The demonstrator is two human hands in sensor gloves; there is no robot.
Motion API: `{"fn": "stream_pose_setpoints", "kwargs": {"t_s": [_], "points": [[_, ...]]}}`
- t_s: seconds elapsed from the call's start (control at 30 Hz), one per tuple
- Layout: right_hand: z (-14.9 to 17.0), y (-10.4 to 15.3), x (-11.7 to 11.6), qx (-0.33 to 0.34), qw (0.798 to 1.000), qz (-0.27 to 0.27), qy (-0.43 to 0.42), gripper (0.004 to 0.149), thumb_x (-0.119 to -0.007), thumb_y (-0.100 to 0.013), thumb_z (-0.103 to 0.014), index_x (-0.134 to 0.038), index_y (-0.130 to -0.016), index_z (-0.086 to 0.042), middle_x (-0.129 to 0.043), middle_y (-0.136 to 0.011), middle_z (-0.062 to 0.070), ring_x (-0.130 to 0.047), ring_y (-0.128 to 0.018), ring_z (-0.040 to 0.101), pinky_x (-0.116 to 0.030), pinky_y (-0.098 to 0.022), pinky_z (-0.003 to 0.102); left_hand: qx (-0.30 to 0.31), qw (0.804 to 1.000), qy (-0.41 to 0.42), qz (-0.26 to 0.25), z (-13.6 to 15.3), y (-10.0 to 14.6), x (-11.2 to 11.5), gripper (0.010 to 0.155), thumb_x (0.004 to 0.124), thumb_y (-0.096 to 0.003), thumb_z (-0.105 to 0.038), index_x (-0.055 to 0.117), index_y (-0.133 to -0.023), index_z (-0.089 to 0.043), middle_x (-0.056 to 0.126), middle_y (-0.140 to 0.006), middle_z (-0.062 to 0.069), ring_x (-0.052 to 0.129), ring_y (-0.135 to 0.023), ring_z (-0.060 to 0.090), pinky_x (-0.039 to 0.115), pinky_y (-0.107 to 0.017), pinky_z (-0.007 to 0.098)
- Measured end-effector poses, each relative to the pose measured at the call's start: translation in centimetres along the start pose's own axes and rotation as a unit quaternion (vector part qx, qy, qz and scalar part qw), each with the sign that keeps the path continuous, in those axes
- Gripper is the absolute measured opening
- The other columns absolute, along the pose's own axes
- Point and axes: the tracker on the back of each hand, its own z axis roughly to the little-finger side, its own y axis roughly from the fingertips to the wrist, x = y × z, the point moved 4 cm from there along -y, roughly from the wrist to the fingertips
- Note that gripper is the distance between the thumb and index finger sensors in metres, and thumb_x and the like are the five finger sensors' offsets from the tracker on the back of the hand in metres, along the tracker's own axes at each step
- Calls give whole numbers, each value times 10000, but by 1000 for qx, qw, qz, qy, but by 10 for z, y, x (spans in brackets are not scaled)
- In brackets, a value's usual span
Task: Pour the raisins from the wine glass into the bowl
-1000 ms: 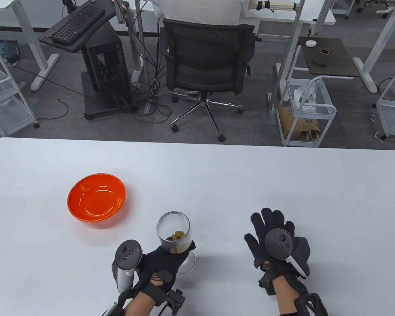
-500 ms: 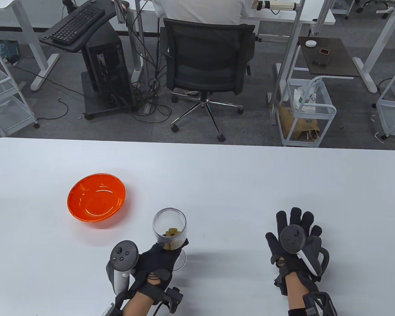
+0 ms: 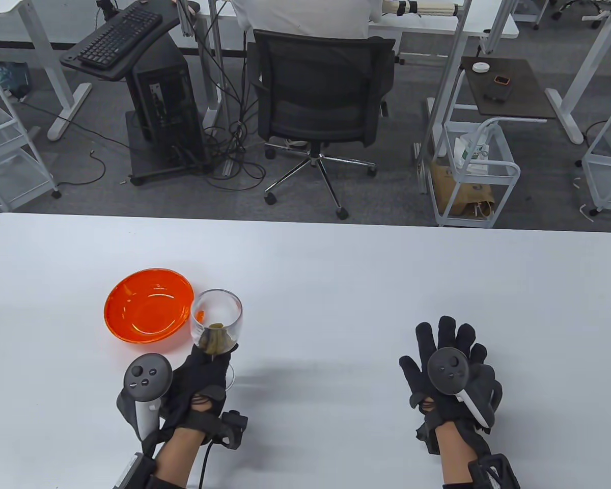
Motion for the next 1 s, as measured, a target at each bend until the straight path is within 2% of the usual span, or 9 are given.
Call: {"fn": "stream_pose_setpoints", "kwargs": {"t_s": [0.23, 0.4, 0.57, 0.8, 1.0], "points": [[-8, 4, 5, 17, 1000, 11, -8, 704, -771, -524, -493, -471, -1101, -223, -184, -1201, 201, -83, -1022, 579, -71, -701, 709, -16, 995, -84, -55, 3, -21, -43, 487, 806, -429, -322, 745, -912, -318, 950, -907, -21, 852, -943, 264, 365, -767, 545], [-10, 4, 6, 18, 1000, 18, -1, 704, -776, -523, -492, -480, -1100, -218, -193, -1202, 206, -93, -1019, 587, -32, -683, 707, -20, 985, -145, -86, 0, -29, -64, 502, 788, -435, -313, 717, -932, -307, 928, -917, -13, 847, -936, 259, 343, -770, 548], [-11, 5, 5, 18, 1000, 16, -1, 697, -775, -524, -491, -489, -1099, -217, -197, -1201, 209, -91, -1017, 590, -19, -675, 706, -16, 975, -190, -112, 1, -34, -78, 518, 787, -435, -316, 706, -947, -304, 951, -867, -16, 910, -837, 240, 381, -768, 533], [-11, 4, 5, 17, 1000, 14, -1, 697, -772, -526, -493, -489, -1099, -216, -193, -1201, 211, -87, -1014, 594, -12, -671, 706, -51, 961, -223, -157, 9, -41, -96, 546, 781, -439, -307, 681, -975, -292, 943, -877, 3, 901, -835, 257, 371, -767, 532], [-12, 4, 4, 16, 1000, 11, -4, 696, -772, -526, -494, -491, -1099, -216, -198, -1201, 213, -89, -1014, 595, -11, -670, 706, -63, 937, -289, -188, 11, -49, -113, 553, 759, -443, -296, 667, -987, -285, 924, -897, 4, 868, -864, 274, 326, -766, 530]]}}
